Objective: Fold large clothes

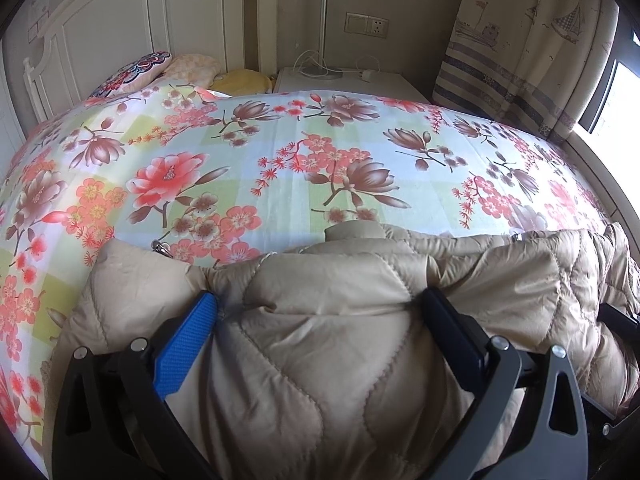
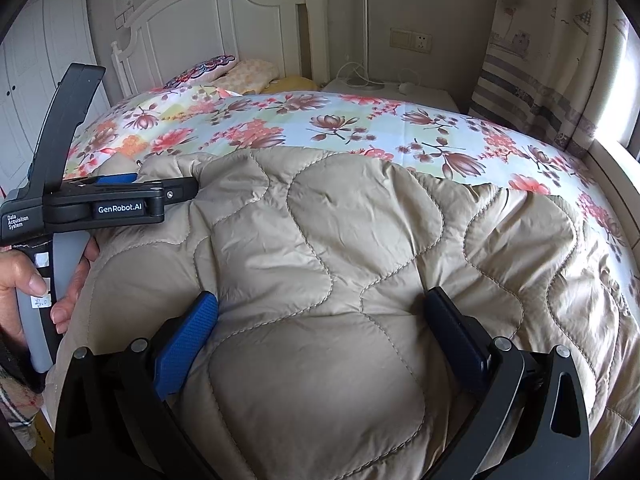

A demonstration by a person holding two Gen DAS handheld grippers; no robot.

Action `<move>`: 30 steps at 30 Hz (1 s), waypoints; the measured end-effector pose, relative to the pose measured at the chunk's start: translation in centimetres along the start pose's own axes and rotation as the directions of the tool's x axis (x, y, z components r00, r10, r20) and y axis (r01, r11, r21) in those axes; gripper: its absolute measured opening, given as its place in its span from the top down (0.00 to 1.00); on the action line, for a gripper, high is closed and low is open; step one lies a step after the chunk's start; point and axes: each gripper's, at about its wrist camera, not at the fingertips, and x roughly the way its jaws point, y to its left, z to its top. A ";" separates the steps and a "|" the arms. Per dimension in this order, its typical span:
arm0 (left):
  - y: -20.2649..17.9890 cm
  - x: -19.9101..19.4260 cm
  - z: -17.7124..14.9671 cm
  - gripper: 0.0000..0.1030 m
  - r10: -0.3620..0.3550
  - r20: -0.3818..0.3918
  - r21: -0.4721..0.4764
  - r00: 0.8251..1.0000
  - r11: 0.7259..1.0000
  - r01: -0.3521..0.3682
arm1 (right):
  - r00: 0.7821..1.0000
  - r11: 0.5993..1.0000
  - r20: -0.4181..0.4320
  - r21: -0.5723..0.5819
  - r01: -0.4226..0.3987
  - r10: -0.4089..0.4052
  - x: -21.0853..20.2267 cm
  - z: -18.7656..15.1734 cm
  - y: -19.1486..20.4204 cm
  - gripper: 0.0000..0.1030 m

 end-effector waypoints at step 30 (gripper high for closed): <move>-2.6 -8.8 -1.0 0.02 0.158 0.187 0.153 0.969 0.970 -0.188 | 1.000 1.000 0.000 -0.003 -0.008 0.008 -0.2 -0.1 -0.1 0.04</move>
